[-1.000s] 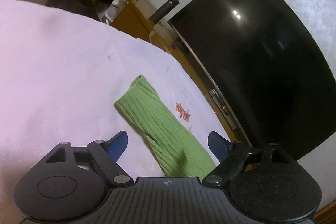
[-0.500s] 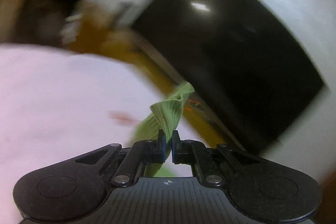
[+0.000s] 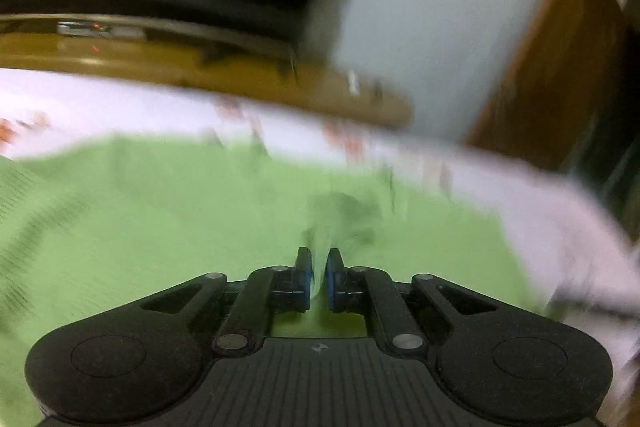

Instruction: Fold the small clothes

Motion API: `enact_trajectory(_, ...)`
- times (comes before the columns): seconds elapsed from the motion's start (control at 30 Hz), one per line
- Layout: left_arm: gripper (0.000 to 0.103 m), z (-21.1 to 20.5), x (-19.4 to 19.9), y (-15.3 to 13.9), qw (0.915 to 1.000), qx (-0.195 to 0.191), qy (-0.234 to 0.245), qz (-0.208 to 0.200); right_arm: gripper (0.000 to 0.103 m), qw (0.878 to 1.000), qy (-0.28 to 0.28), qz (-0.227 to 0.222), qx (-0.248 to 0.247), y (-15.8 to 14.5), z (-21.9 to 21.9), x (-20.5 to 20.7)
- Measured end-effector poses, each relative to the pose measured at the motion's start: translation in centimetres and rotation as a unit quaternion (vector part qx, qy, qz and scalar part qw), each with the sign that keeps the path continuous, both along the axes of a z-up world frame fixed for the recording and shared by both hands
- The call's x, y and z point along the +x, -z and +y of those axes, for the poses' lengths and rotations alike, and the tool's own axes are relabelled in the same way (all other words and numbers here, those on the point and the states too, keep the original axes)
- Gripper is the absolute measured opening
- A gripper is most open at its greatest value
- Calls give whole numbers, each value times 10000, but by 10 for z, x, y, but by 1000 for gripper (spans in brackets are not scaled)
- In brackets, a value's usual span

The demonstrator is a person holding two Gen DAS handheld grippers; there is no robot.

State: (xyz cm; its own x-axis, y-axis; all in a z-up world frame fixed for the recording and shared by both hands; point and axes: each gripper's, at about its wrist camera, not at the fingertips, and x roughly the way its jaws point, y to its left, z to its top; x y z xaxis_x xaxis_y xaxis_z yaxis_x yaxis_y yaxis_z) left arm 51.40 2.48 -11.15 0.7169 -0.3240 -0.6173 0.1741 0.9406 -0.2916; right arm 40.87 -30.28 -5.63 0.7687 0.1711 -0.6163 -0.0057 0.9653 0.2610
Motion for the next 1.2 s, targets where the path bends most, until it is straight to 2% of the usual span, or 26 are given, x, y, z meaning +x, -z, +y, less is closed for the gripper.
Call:
enact_trajectory(0.03,8,-10,-5,0,9998,193,11,-59,42,9999,-8,8,111,-1,-1,1)
enact_trajectory(0.07,18,-14,-13,-5,9994,243,1,-230,48,9998,-13,6,210,-2,-1,1)
enact_trajectory(0.1,54,-9,-20,-12,9994,106,30,-342,60,9994,-43,-5,344,-3,0,1)
enact_trajectory(0.13,71,0,-28,-20,9988,26,-41,-482,66,9988,-103,-30,473,-5,1,1)
enact_trajectory(0.17,80,11,-37,-28,9975,84,-177,-676,66,9978,-196,-52,637,-6,4,2)
enact_trajectory(0.2,80,19,-52,-33,9959,214,-294,-832,63,9962,-291,-25,824,-6,9,5)
enact_trajectory(0.23,80,34,-64,-36,9947,344,-458,-849,58,9942,-389,41,1004,-5,15,9)
enact_trajectory(0.3,79,67,-78,-39,9912,497,-866,-871,56,9881,-594,132,1411,-1,30,18)
enact_trajectory(0.37,79,97,-87,-34,9870,668,-1280,-705,55,9794,-694,326,1870,7,44,32)
enact_trajectory(0.43,79,122,-88,-21,9840,635,-1620,-397,56,9679,-795,583,2314,18,63,48)
enact_trajectory(0.5,79,135,-88,-10,9818,679,-1762,-221,56,9582,-863,826,2599,28,79,61)
enact_trajectory(0.57,79,139,-88,1,9813,694,-1794,-60,56,9399,-816,1157,3108,43,91,74)
enact_trajectory(0.67,79,136,-90,7,9813,840,-1728,-91,54,9226,-598,1370,3555,51,100,88)
enact_trajectory(0.77,80,136,-94,8,9816,914,-1674,-112,51,9208,-412,1555,3553,43,104,91)
enact_trajectory(0.83,80,139,-96,8,9823,829,-1675,-133,52,9264,-438,1392,3471,31,105,89)
enact_trajectory(0.87,80,138,-98,5,9824,800,-1681,-135,52,9318,-362,1401,3330,26,107,91)
enact_trajectory(0.9,80,139,-97,4,9826,776,-1681,-126,52,9315,-222,1515,3298,26,107,95)
enact_trajectory(1.0,80,145,-101,0,9837,636,-1681,-82,52,9162,261,2043,3437,41,102,113)
enact_trajectory(1.07,80,148,-97,1,9838,607,-1684,-43,30,9147,384,2254,3331,51,100,117)
enact_trajectory(1.1,80,149,-96,1,9841,616,-1666,-33,10,9203,270,2193,3228,52,100,117)
enact_trajectory(1.17,80,150,-94,2,9849,633,-1612,-25,7,9386,-62,1866,2899,45,95,105)
enact_trajectory(1.2,80,149,-94,2,9853,684,-1567,-28,7,9481,-266,1506,2788,35,93,97)
